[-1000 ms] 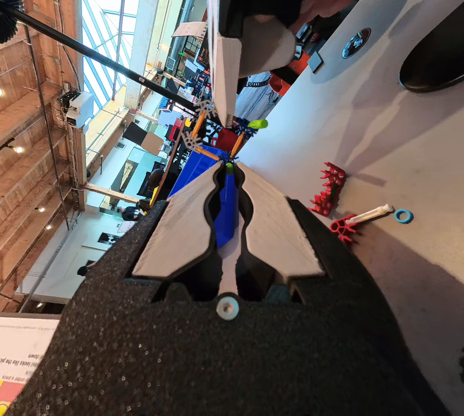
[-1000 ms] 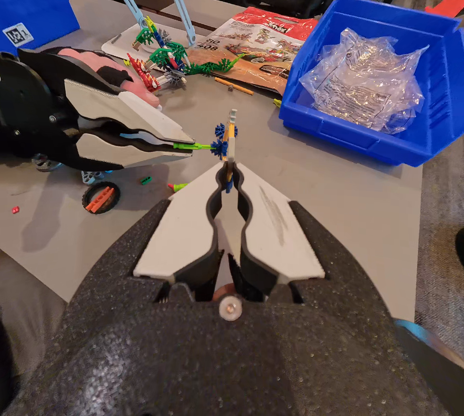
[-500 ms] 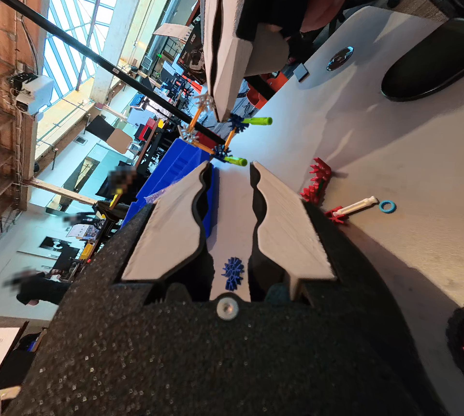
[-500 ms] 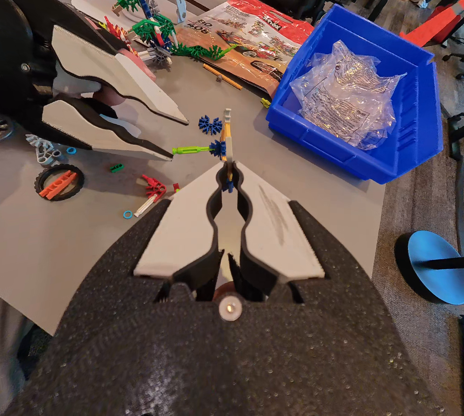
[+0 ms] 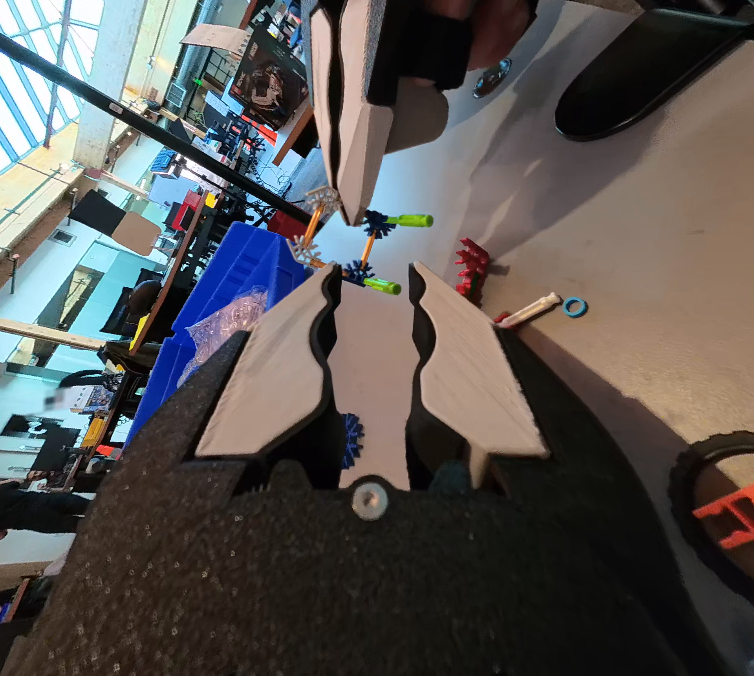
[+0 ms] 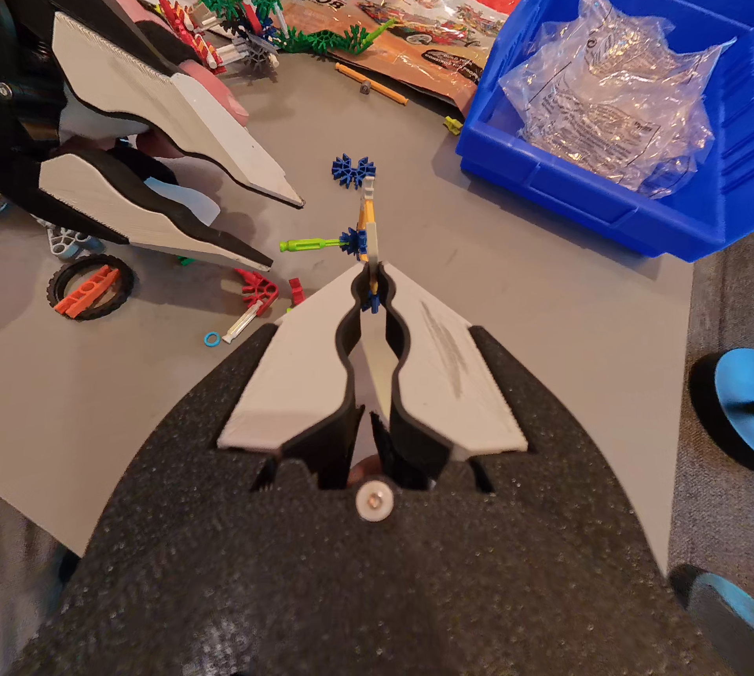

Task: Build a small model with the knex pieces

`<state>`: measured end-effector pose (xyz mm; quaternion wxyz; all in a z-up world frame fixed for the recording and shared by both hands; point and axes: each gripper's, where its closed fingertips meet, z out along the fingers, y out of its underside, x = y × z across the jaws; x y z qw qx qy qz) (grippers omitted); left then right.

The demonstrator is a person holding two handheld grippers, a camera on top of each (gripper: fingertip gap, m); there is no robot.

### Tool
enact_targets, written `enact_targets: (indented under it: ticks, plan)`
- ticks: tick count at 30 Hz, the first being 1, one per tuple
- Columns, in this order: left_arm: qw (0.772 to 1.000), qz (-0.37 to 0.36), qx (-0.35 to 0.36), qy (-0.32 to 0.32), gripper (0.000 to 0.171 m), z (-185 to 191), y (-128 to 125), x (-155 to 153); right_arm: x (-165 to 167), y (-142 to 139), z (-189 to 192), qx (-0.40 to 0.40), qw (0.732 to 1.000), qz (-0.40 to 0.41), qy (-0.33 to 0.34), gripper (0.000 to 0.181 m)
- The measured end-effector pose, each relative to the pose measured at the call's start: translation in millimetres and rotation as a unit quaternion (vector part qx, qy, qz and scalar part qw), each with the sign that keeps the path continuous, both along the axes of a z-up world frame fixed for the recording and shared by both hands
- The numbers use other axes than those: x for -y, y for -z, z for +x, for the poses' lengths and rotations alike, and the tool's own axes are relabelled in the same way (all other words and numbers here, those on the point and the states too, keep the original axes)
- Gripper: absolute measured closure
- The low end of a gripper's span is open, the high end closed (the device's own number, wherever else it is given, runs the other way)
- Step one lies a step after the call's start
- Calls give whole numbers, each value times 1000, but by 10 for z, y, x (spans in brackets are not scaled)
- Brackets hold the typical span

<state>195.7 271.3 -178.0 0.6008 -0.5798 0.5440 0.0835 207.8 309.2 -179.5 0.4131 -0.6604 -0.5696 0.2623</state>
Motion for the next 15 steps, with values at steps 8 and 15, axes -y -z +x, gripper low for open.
enact_targets:
  ticks: [8, 15]
  plan:
    - [1000, -12, -5, 0, 141, 4, 72, -10, 5, 50, 32, -12, 1000, -17, 2, 179]
    - [1000, 6, 5, -8, 141, 28, -43, -14, -4, -46, 44, -24, 999, -21, 29, 179]
